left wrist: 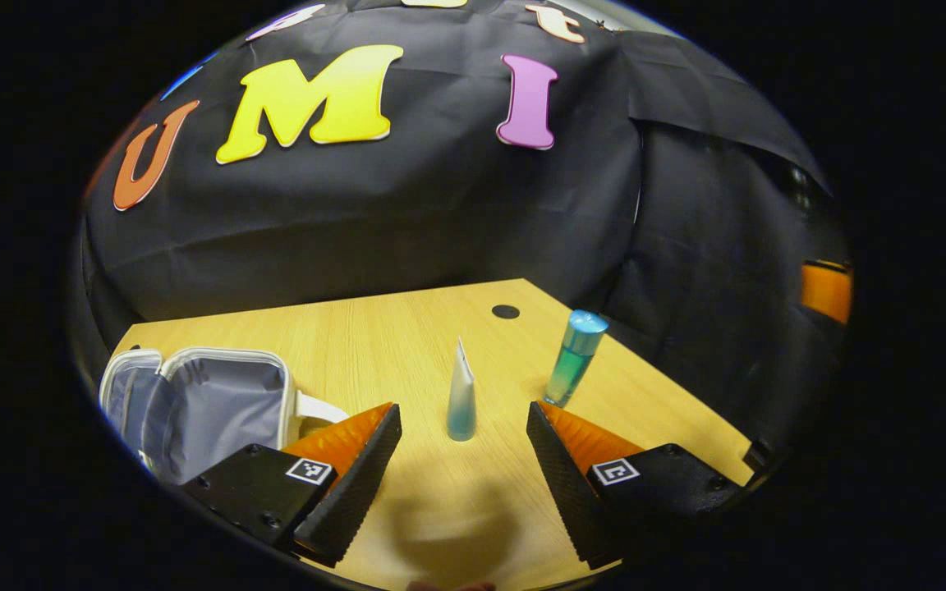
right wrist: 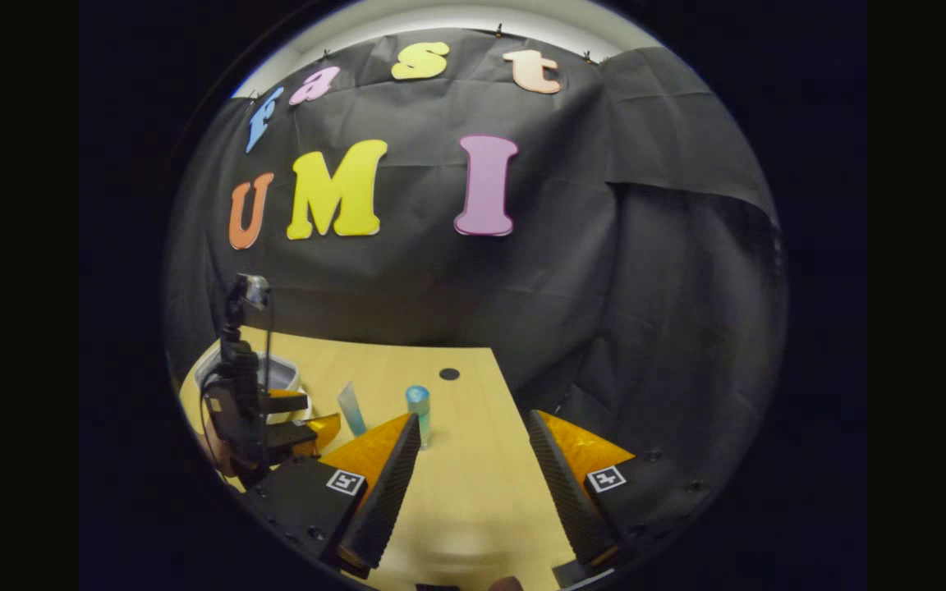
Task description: First open the suitcase, pack the skin care products into it, and then close the suitcase.
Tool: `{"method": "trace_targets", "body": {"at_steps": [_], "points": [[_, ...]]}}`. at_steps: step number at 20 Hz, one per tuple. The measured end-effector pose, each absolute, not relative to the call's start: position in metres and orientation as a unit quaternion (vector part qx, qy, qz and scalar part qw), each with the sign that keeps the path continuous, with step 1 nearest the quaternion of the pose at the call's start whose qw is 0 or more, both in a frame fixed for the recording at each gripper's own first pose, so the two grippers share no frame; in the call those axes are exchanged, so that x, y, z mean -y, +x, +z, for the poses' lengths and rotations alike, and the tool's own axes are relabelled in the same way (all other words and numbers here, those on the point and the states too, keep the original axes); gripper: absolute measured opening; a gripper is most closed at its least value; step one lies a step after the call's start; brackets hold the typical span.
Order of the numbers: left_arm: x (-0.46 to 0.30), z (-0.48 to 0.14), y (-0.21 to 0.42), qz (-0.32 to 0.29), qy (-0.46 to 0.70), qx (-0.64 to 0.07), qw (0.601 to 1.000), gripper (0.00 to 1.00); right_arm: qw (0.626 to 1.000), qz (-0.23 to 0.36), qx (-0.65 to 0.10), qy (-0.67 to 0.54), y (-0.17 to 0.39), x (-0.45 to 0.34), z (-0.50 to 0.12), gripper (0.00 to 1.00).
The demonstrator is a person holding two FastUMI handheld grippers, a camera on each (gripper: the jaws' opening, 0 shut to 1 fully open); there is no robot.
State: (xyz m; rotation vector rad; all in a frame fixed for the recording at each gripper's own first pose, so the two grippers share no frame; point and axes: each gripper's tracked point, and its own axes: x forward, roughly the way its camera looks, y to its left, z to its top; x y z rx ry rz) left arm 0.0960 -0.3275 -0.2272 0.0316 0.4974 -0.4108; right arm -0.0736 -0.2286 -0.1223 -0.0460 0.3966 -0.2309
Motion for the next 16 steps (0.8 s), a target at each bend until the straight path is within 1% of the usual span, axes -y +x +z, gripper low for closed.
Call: {"method": "trace_targets", "body": {"at_steps": [4, 8, 9, 11, 12, 13, 14, 15, 16], "points": [[0.339, -0.263, 0.118, -0.193, -0.008, -0.275, 0.942, 0.98, 0.965, -0.147, -0.218, -0.016, -0.088, 0.258, -0.134, 0.80], [0.336, -0.286, 0.137, -0.167, -0.016, -0.301, 0.939, 0.98, 0.960, -0.155, -0.234, -0.004, -0.088, 0.269, -0.144, 0.80], [0.335, -0.289, 0.142, -0.165, -0.013, -0.304, 0.938, 0.96, 0.960, -0.153, -0.235, -0.004, -0.085, 0.269, -0.145, 0.79], [0.336, -0.290, 0.146, -0.170, -0.005, -0.304, 0.937, 0.90, 0.959, -0.149, -0.240, -0.007, -0.081, 0.268, -0.150, 0.77], [0.340, -0.293, 0.148, -0.175, -0.001, -0.304, 0.936, 0.89, 0.959, -0.148, -0.242, -0.006, -0.082, 0.269, -0.153, 0.77], [0.344, -0.297, 0.149, -0.179, 0.005, -0.307, 0.935, 0.86, 0.959, -0.148, -0.243, -0.003, -0.081, 0.268, -0.154, 0.80], [0.346, -0.298, 0.150, -0.184, 0.010, -0.309, 0.933, 0.83, 0.958, -0.147, -0.245, -0.001, -0.079, 0.268, -0.156, 0.80], [0.348, -0.300, 0.150, -0.187, 0.014, -0.311, 0.932, 0.76, 0.958, -0.143, -0.248, -0.001, -0.079, 0.266, -0.157, 0.80], [0.348, -0.299, 0.152, -0.185, 0.017, -0.309, 0.933, 0.63, 0.958, -0.138, -0.250, -0.003, -0.077, 0.264, -0.159, 0.77]]}}
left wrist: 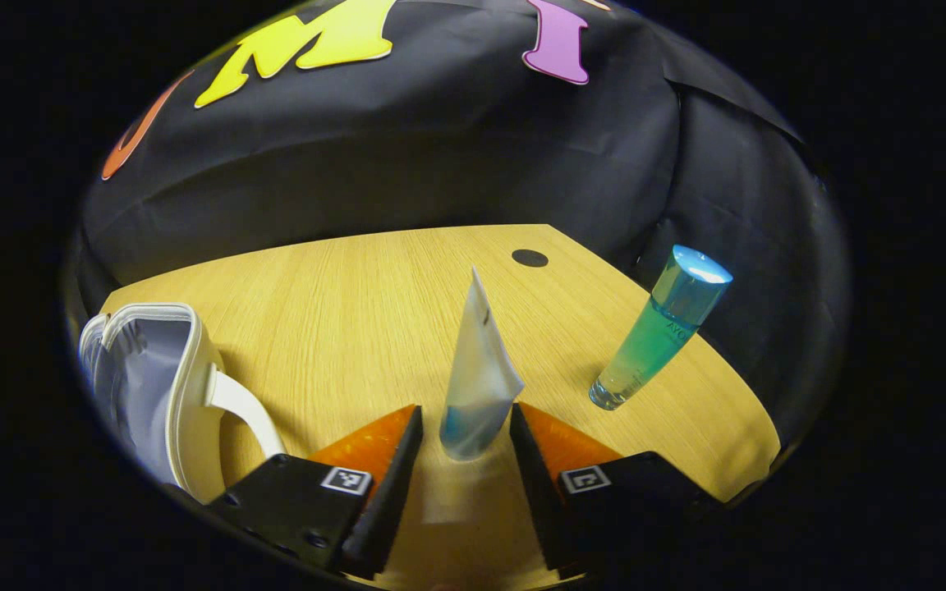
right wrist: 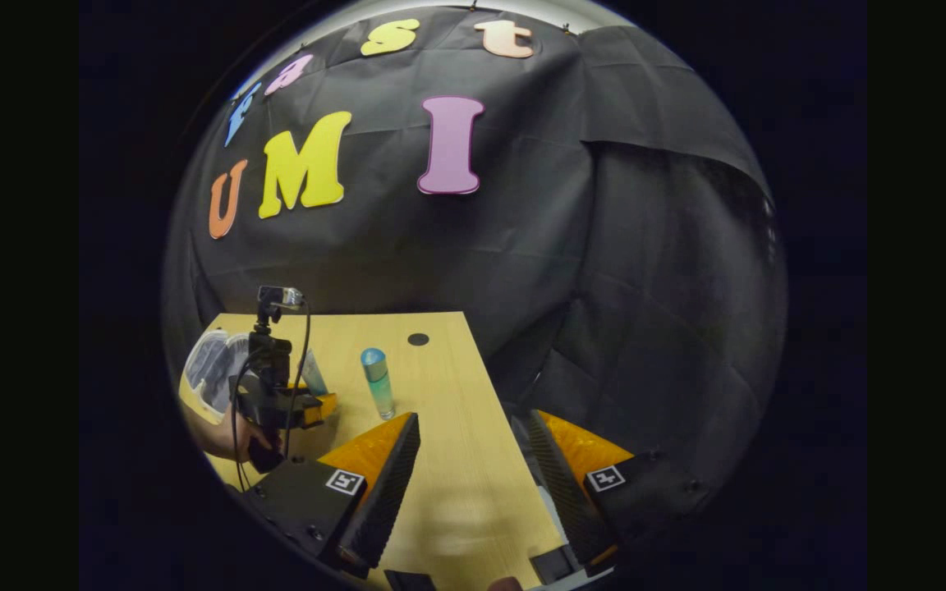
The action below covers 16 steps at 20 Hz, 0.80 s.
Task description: First open the suitcase, pack the skin care products into it, and then close the suitcase.
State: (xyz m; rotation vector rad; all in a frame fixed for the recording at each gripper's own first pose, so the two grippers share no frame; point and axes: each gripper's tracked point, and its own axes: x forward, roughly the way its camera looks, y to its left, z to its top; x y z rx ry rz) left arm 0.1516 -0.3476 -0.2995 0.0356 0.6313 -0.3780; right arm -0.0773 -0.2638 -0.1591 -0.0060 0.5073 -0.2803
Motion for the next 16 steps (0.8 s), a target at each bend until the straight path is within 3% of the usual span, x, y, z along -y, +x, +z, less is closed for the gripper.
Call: {"method": "trace_targets", "body": {"at_steps": [3, 6, 10, 16], "points": [[0.349, -0.299, 0.154, -0.189, 0.022, -0.309, 0.932, 0.43, 0.960, -0.124, -0.252, -0.015, -0.073, 0.261, -0.160, 0.79], [0.348, -0.293, 0.155, -0.200, 0.020, -0.302, 0.932, 0.41, 0.961, -0.108, -0.254, -0.009, -0.057, 0.255, -0.168, 0.77], [0.340, -0.239, 0.141, -0.210, 0.013, -0.272, 0.939, 0.39, 0.967, -0.060, -0.246, -0.006, -0.019, 0.229, -0.185, 0.80], [0.293, -0.179, 0.088, -0.175, 0.013, -0.265, 0.948, 0.40, 0.964, -0.003, -0.263, 0.043, 0.049, 0.183, -0.251, 0.78]]}}
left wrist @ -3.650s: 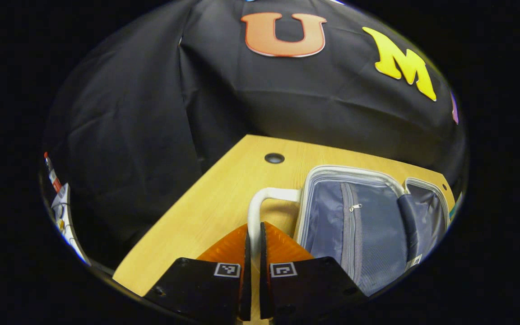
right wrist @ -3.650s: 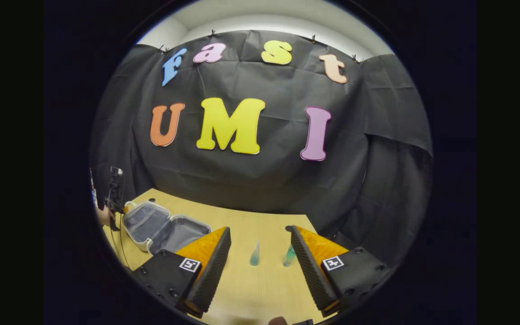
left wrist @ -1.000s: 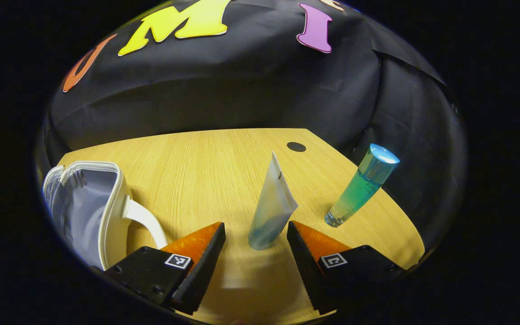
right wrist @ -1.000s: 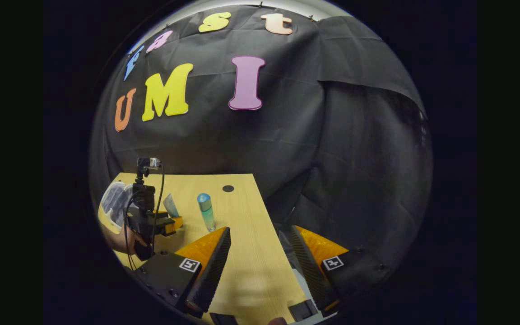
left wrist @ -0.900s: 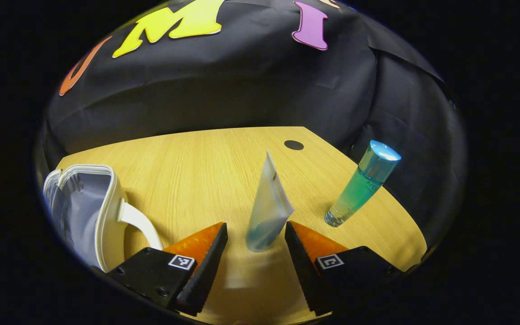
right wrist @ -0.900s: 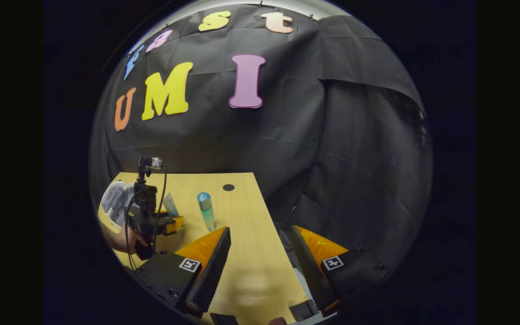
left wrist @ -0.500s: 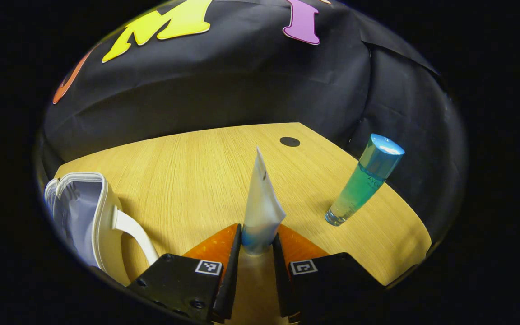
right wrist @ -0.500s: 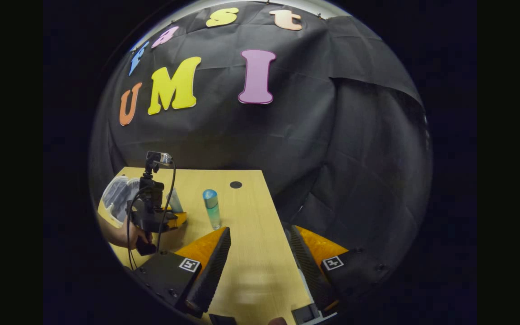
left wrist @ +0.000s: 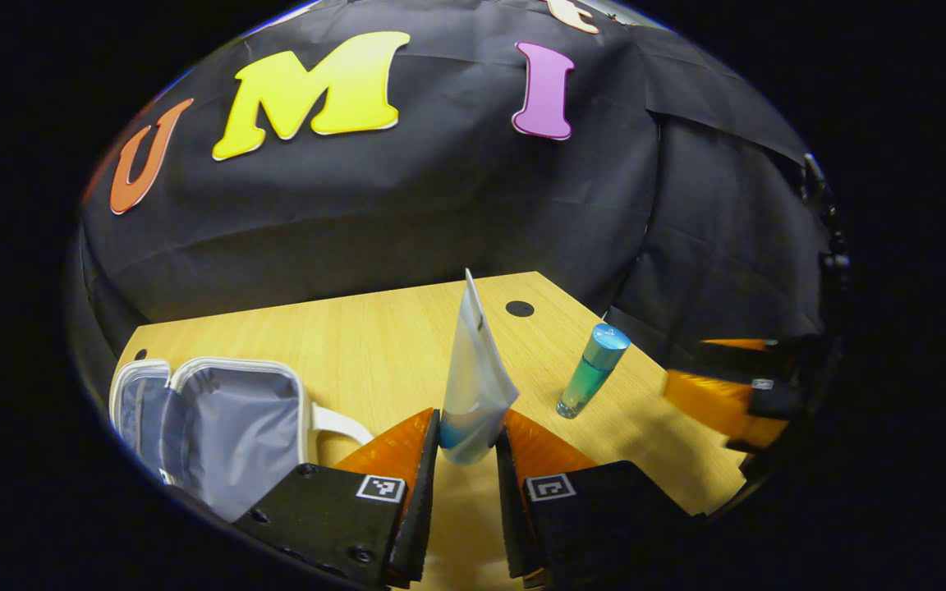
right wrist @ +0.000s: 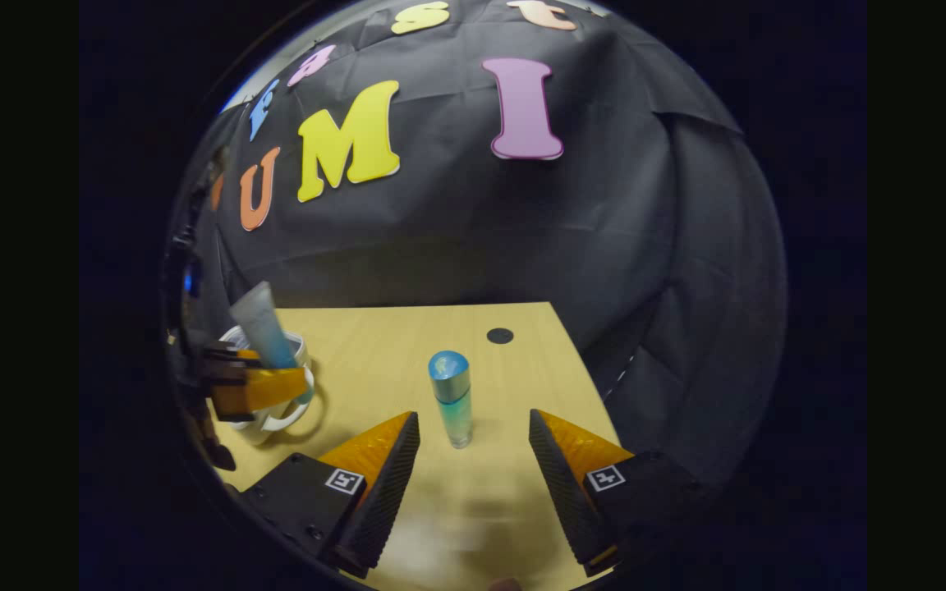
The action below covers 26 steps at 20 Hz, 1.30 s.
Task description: First open the suitcase, pack the skin care products into it, and then close the suitcase.
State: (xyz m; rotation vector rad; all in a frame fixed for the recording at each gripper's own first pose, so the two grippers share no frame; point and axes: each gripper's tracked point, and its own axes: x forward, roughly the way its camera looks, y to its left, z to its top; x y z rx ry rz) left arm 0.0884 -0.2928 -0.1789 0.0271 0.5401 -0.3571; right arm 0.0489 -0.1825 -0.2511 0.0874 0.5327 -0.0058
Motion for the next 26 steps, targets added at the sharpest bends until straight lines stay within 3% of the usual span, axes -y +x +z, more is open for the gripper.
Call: {"method": "trace_targets", "body": {"at_steps": [9, 10, 13, 14, 15, 19, 23, 26], "points": [[0.143, -0.158, 0.034, -0.014, -0.020, -0.303, 0.953, 0.39, 0.952, 0.027, -0.299, 0.059, 0.108, 0.161, -0.320, 0.77], [0.130, -0.157, 0.032, 0.002, -0.026, -0.303, 0.953, 0.39, 0.952, 0.023, -0.301, 0.056, 0.112, 0.162, -0.324, 0.69], [0.093, -0.155, 0.025, 0.034, -0.034, -0.303, 0.952, 0.39, 0.948, 0.016, -0.314, 0.053, 0.118, 0.163, -0.335, 0.63], [0.085, -0.155, 0.024, 0.040, -0.038, -0.303, 0.951, 0.40, 0.949, 0.009, -0.313, 0.048, 0.119, 0.167, -0.338, 0.51], [0.077, -0.154, 0.023, 0.044, -0.042, -0.303, 0.951, 0.40, 0.949, 0.008, -0.312, 0.047, 0.119, 0.169, -0.334, 0.46], [0.060, -0.158, 0.028, 0.022, -0.051, -0.306, 0.950, 0.40, 0.946, -0.002, -0.321, 0.044, 0.116, 0.171, -0.329, 0.33], [0.058, -0.190, 0.050, -0.054, -0.054, -0.341, 0.937, 0.40, 0.951, 0.019, -0.302, 0.059, 0.088, 0.160, -0.271, 0.34], [0.047, -0.229, 0.066, -0.075, -0.049, -0.374, 0.923, 0.40, 0.953, 0.039, -0.296, 0.055, 0.049, 0.152, -0.225, 0.31]]}}
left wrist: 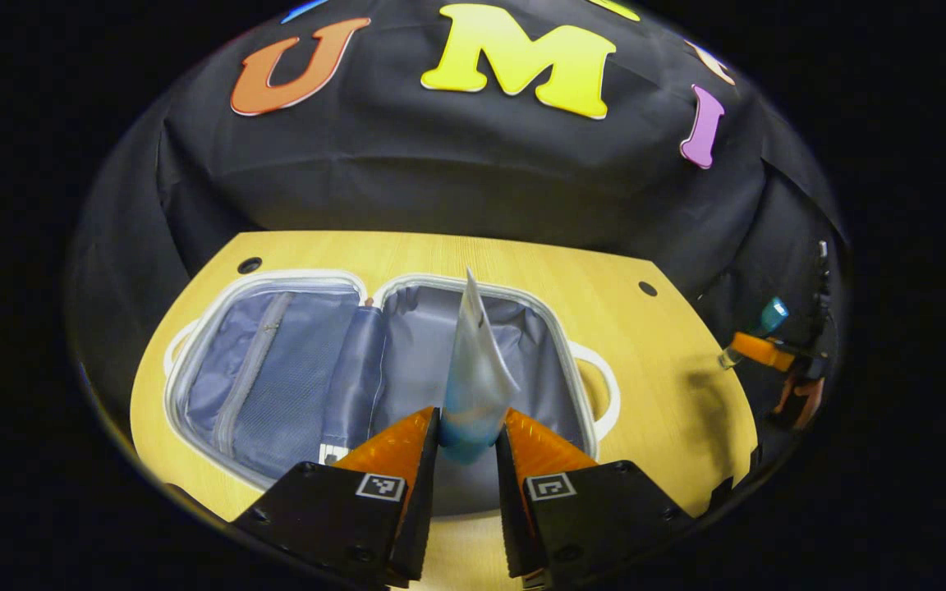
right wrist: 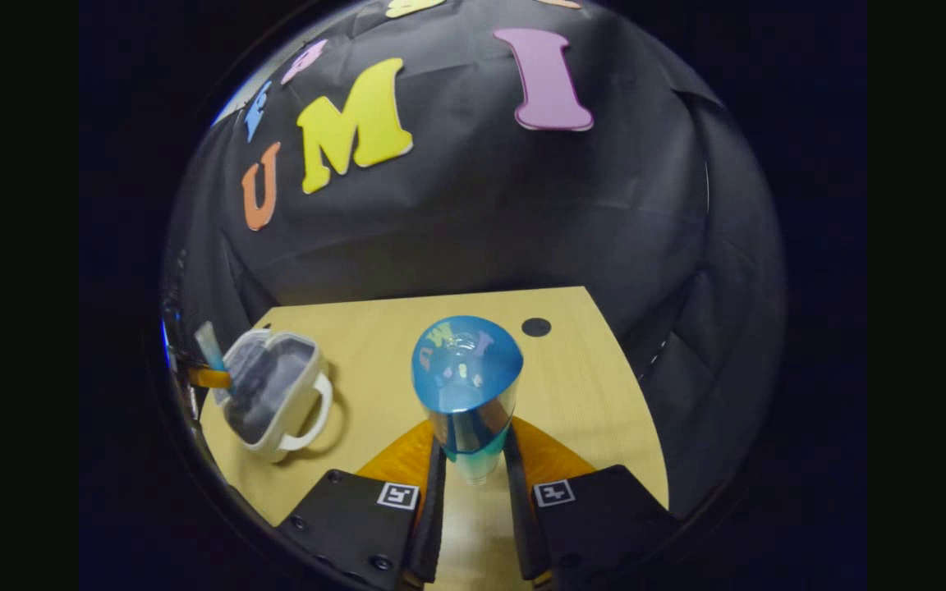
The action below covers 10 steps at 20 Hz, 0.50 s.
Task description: First open the suitcase, pack the skin care products into it, and then close the suitcase.
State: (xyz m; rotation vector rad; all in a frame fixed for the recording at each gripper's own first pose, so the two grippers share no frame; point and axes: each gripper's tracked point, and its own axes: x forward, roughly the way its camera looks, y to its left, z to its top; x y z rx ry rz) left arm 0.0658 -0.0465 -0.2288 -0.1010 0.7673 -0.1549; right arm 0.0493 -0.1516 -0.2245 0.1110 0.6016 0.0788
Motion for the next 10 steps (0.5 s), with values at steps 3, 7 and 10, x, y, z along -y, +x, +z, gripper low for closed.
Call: {"method": "trace_targets", "body": {"at_steps": [3, 7, 10], "points": [[0.043, -0.260, 0.076, -0.093, -0.050, -0.404, 0.909, 0.40, 0.953, 0.037, -0.295, 0.050, 0.003, 0.145, -0.190, 0.34], [0.037, -0.295, 0.083, -0.090, -0.062, -0.457, 0.882, 0.40, 0.955, 0.030, -0.293, 0.041, -0.039, 0.130, -0.161, 0.34], [0.034, -0.303, 0.086, -0.095, -0.057, -0.478, 0.871, 0.40, 0.959, 0.028, -0.277, 0.049, -0.048, 0.117, -0.140, 0.31]]}}
